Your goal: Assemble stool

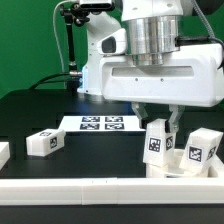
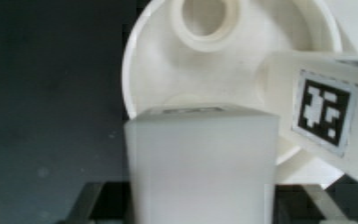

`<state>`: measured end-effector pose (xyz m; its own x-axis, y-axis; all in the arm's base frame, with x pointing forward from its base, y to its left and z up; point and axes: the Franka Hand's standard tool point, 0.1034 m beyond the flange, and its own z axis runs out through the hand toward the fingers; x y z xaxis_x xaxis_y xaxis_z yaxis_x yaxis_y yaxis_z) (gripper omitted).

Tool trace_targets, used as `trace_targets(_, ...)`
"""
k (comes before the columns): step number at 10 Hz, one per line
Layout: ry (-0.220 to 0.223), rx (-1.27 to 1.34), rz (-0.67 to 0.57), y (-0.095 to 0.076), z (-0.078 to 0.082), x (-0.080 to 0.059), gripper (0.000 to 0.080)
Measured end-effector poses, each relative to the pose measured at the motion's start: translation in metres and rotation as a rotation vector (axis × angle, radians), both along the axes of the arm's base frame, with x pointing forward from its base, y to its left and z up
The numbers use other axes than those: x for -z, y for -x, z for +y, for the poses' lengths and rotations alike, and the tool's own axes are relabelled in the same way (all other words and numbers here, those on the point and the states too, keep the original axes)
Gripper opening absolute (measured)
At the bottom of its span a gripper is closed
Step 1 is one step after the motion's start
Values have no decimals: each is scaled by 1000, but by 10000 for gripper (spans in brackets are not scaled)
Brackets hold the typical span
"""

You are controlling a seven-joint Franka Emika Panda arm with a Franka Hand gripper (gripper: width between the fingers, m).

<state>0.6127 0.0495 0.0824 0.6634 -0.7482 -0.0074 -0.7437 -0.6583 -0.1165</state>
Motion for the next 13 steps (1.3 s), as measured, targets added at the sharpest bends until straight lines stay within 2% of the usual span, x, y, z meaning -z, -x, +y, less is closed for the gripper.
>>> trace_targets(3, -32, 199, 17, 0, 1, 1, 337)
trace_targets(5, -95, 416, 36, 0, 0, 1, 337)
trace_targets(8, -165, 744, 76, 0, 1, 1, 337)
trace_targets(13, -203, 1112, 131, 0, 5, 1, 337)
